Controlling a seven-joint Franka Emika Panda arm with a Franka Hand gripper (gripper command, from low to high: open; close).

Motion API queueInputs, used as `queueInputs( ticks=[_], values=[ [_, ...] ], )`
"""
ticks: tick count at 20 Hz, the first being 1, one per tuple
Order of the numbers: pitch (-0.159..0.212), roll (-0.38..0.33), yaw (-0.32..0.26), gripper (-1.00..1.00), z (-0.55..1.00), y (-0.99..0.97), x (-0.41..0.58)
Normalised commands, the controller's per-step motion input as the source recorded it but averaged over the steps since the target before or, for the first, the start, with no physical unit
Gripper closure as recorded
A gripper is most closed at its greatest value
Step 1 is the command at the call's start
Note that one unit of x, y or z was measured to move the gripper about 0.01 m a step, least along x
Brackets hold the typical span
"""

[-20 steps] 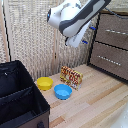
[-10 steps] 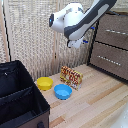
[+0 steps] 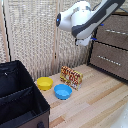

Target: With caution, bring your gripper towards the upper drawer's hold. Grasp the drawer hold tightly with your gripper tool. Pull the drawer in your direction to reveal the contents of the top drawer.

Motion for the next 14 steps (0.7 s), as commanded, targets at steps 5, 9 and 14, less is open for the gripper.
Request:
queueInputs(
  ticks=[5,9,14],
  values=[
    [-0.064,-0.065,0.161,-1.00,-0.08,-0.68,-0.190],
    [-0.050,-0.100,0.148,-1.00,-0.03,-0.67,-0.204],
    [-0.020,-0.134,0.116,-1.00,-0.04,-0.69,-0.248]
  ],
)
